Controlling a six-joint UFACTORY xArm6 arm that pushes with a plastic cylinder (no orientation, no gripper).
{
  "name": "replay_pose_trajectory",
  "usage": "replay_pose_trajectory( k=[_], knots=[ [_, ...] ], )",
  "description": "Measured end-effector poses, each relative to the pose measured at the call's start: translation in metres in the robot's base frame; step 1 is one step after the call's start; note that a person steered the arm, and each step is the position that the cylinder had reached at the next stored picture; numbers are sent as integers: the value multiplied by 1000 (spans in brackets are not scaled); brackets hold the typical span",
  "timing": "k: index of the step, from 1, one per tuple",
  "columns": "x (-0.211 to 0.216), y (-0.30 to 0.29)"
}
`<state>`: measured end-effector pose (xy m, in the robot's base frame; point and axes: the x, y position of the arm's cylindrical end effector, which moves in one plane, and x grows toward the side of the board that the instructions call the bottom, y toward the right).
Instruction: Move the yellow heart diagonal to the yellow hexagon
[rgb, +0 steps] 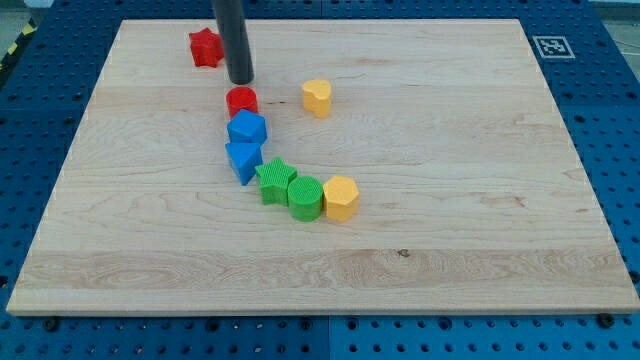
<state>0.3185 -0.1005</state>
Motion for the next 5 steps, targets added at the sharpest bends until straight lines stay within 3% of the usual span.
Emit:
replay_pose_trajectory(
  k=[5],
  knots=[
    [5,19]
  ],
)
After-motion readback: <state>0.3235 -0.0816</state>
